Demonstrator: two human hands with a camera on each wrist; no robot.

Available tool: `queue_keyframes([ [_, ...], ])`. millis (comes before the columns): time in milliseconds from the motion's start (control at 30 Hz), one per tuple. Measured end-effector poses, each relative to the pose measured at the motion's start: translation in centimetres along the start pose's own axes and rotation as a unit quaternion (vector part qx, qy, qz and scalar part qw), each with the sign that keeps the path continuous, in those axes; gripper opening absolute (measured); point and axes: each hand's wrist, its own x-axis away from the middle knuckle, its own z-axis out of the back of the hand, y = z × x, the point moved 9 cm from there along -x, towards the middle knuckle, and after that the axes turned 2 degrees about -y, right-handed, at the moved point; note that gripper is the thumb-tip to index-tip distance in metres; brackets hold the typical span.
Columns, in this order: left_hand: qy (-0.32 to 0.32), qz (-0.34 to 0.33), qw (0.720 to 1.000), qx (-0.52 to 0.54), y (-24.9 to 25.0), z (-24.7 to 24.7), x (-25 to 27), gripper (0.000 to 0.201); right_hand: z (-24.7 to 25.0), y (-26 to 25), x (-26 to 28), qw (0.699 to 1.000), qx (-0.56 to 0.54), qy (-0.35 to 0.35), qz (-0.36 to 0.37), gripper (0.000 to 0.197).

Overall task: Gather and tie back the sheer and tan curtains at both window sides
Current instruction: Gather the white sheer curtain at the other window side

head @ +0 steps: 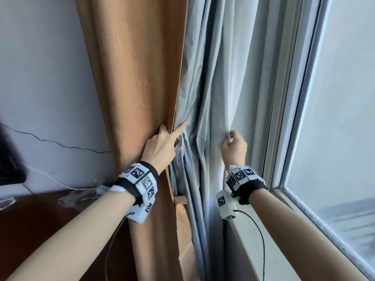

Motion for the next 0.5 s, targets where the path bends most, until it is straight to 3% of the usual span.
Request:
queue_keyframes([
  [100, 0.003, -0.068, 0.997, 0.041, 1.0, 0.0, 1.5, 0.094, 4.2, -0.1, 3.0, 0.996, -0.052, 0.057, 0.036, 0.009],
  [167, -0.004, -0.110, 0.993, 0.042, 2.3, -0.5, 2.8, 0.093, 6.3, -1.3, 6.0, 0.992, -0.092, 0.056, 0.073, 0.013],
  [300, 0.004, -0.127, 0.987, 0.100, 5.0, -0.2, 3.7, 0.056, 6.7, -6.5, 11.8, 0.979, -0.117, -0.055, 0.155, 0.021],
  [367, 0.010, -0.114, 0.983, 0.142, 6.1, 0.2, 3.5, 0.046, 5.7, -9.1, 13.7, 0.969, -0.099, -0.113, 0.194, 0.021],
  [500, -0.061, -0.080, 0.967, 0.232, 7.2, -0.4, 2.9, 0.029, 3.2, -9.4, 13.9, 0.975, -0.032, -0.149, 0.164, 0.029],
])
